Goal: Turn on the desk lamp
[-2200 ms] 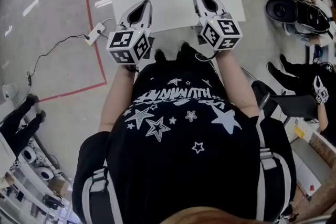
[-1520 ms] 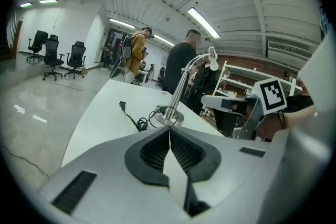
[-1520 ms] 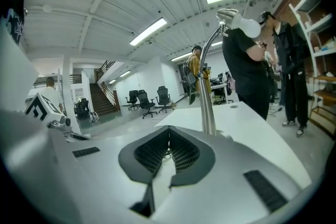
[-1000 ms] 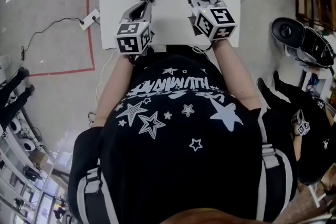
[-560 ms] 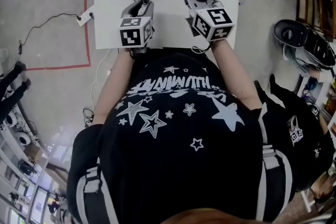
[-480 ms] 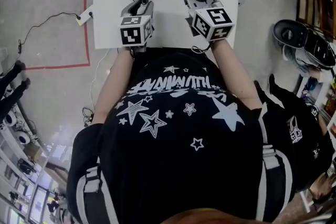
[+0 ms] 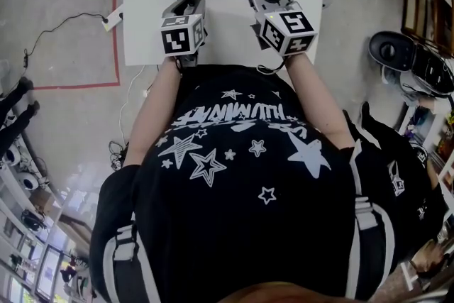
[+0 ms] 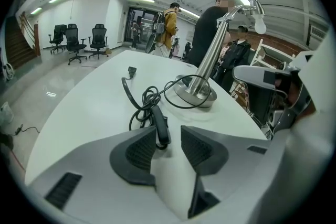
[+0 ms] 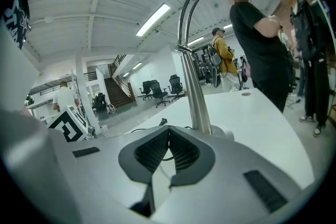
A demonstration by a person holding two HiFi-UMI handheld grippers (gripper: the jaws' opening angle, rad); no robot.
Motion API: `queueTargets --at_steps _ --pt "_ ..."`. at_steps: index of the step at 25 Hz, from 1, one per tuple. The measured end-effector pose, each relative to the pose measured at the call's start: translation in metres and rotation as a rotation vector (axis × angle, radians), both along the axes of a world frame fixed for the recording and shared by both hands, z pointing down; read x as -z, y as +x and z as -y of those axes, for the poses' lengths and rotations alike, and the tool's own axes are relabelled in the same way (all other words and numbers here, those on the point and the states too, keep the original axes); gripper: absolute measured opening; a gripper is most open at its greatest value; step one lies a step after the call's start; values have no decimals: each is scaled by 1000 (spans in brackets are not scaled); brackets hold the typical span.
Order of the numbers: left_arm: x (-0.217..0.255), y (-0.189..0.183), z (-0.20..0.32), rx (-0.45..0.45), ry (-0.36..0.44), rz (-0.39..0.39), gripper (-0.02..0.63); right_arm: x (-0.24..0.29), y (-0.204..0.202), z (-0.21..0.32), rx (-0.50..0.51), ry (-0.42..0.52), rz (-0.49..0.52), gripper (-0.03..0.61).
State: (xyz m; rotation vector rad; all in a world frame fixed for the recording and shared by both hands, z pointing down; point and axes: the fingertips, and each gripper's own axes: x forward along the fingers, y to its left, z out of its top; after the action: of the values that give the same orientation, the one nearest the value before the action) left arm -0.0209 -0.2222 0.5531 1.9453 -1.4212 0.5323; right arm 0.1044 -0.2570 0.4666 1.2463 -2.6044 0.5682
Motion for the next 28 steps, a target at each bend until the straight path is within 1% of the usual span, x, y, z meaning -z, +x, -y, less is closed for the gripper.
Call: queueTargets --at_steps 4,11,12,13,14,22,25,28 --pt "1 -5 3 19 -4 9 144 -3 -5 -1 7 -14 -3 5" --pt "-4 -7 5 21 -15 43 140 -11 -21 0 44 -26 -6 5" --pt "-3 -7 4 21 -15 46 129 -10 -23 0 48 -27 -6 5" --pt "-2 -7 4 22 -16 47 99 -10 -24 -1 52 -29 -7 5" --pt "-1 -6 3 23 -18 46 92 -9 -25 -1 56 -31 -7 5" --pt "-3 -9 4 16 -32 59 86 -18 -38 -1 84 -51 -16 5" --pt "-2 -8 3 17 -34 58 81 -22 -45 -2 120 -66 -27 5" --pt "-3 -9 4 14 -40 58 80 -34 -60 -4 199 -109 -39 5"
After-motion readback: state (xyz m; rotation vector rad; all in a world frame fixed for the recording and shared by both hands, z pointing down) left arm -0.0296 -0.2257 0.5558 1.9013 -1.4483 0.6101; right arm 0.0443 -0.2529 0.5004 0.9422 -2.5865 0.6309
